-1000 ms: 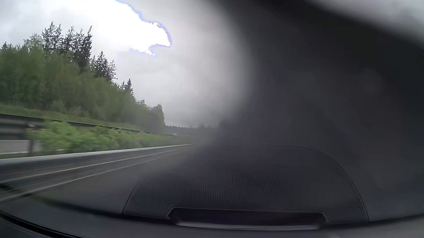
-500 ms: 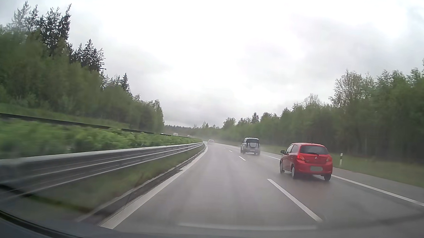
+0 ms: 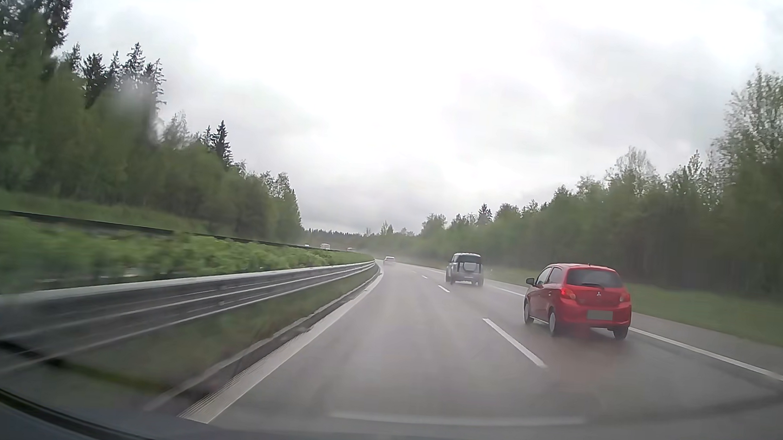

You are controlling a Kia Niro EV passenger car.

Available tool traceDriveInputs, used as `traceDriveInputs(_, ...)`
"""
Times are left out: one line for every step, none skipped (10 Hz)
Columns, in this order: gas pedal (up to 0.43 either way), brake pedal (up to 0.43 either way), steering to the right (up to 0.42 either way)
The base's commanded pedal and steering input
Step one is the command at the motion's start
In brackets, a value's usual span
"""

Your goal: Follow the waypoints while adhering to traffic rules and regulations

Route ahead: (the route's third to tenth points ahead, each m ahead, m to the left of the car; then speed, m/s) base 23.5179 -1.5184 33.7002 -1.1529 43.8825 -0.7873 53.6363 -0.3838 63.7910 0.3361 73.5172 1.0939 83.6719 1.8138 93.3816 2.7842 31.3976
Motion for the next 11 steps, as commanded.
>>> traceDriveInputs(0.331,0.000,-0.006)
traceDriveInputs(0.331,0.000,-0.006)
traceDriveInputs(0.331,0.000,-0.006)
traceDriveInputs(0.319,0.000,-0.006)
traceDriveInputs(0.319,0.000,-0.006)
traceDriveInputs(0.319,0.000,-0.006)
traceDriveInputs(0.319,0.000,-0.006)
traceDriveInputs(0.319,0.000,-0.006)
traceDriveInputs(0.319,0.000,-0.007)
traceDriveInputs(0.319,0.000,-0.008)
traceDriveInputs(0.319,0.000,-0.008)
